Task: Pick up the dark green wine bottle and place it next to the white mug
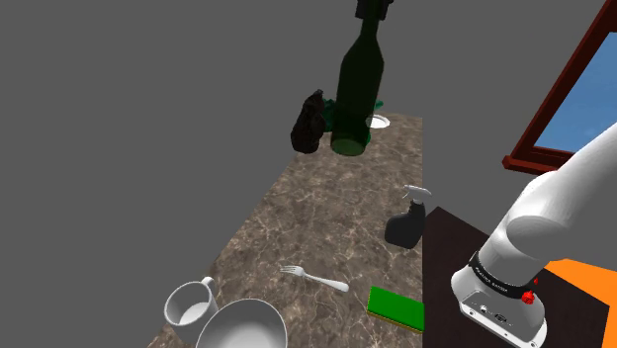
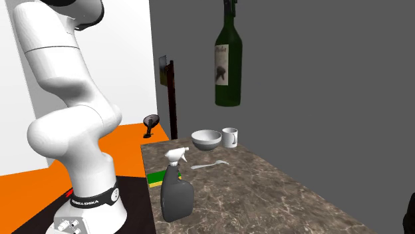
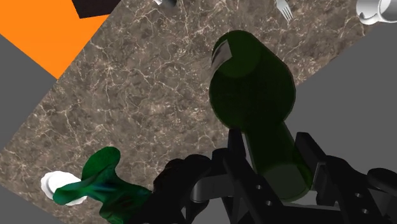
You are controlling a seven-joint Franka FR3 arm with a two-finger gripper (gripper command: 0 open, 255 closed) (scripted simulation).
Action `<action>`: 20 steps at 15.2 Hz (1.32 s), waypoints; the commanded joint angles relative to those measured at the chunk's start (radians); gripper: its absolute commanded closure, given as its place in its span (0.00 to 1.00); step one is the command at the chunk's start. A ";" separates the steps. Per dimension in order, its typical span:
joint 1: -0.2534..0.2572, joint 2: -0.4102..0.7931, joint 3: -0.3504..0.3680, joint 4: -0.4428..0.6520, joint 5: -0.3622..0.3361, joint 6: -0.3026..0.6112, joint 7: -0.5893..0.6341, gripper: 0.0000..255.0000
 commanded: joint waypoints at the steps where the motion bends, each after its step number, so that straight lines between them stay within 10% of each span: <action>1: 0.014 0.016 0.034 -0.022 -0.004 0.041 0.045 1.00; 20: 0.245 0.497 0.270 0.170 -0.269 0.266 0.436 1.00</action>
